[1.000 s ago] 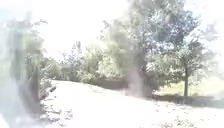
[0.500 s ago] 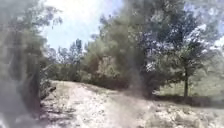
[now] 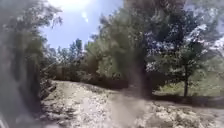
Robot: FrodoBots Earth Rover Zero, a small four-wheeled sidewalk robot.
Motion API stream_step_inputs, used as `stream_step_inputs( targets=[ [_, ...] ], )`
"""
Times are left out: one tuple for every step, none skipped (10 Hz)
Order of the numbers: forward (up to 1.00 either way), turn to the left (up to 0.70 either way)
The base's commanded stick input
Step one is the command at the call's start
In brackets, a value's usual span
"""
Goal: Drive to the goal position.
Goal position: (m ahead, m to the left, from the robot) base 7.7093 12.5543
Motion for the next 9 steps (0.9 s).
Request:
stream_step_inputs(
  targets=[
    [0.04,0.04],
    [0.04,0.04],
    [0.04,0.04],
    [0.04,0.04],
    [0.04,0.04],
    [0.04,0.04],
    [0.04,0.04],
    [0.04,0.04],
    [0.04,0.04]
  ],
)
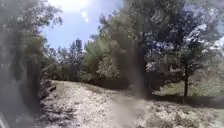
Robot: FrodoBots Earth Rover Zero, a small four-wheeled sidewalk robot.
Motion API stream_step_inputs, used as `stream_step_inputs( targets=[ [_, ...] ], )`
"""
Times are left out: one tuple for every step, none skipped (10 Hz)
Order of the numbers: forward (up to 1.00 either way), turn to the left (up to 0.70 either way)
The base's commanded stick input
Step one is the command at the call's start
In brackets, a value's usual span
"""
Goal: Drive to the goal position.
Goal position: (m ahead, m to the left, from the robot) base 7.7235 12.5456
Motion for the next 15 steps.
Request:
stream_step_inputs(
  targets=[
    [0.04,0.04],
    [0.04,0.04],
    [0.04,0.04],
    [0.04,0.04],
    [0.04,0.04],
    [0.04,0.04],
    [0.04,0.04],
    [0.04,0.04],
    [0.04,0.04],
    [0.04,0.04],
    [0.04,0.04],
    [0.04,0.04],
    [0.04,0.04],
    [0.04,0.04],
    [0.04,0.04]
  ],
)
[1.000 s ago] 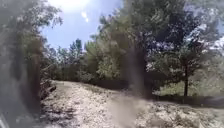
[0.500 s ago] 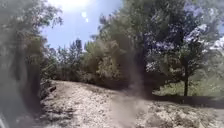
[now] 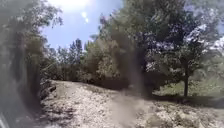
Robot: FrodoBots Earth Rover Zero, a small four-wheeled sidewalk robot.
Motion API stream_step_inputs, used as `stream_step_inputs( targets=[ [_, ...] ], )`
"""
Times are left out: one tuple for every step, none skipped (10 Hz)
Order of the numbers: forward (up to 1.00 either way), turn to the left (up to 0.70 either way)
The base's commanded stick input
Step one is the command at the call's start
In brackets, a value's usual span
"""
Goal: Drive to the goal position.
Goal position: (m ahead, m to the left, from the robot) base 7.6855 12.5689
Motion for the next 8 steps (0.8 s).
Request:
stream_step_inputs(
  targets=[
    [0.04,0.04],
    [0.04,0.04],
    [0.04,0.04],
    [0.04,0.04],
    [0.04,0.04],
    [0.04,0.04],
    [0.04,0.04],
    [0.04,0.04]
  ],
)
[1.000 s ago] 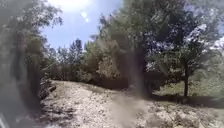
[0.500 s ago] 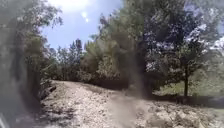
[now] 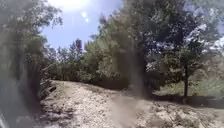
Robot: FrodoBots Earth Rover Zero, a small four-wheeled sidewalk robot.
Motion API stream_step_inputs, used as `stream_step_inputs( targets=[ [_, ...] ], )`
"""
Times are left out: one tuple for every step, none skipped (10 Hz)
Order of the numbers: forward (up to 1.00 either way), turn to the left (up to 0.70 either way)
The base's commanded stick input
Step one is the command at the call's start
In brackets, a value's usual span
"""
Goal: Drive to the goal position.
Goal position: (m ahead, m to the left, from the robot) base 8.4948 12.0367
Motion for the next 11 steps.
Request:
stream_step_inputs(
  targets=[
    [0.04,0.04],
    [0.04,0.04],
    [0.04,0.04],
    [0.04,0.04],
    [0.04,0.04],
    [0.04,0.04],
    [0.04,0.04],
    [0.04,0.04],
    [0.04,0.04],
    [0.04,0.04],
    [0.04,0.04]
  ],
)
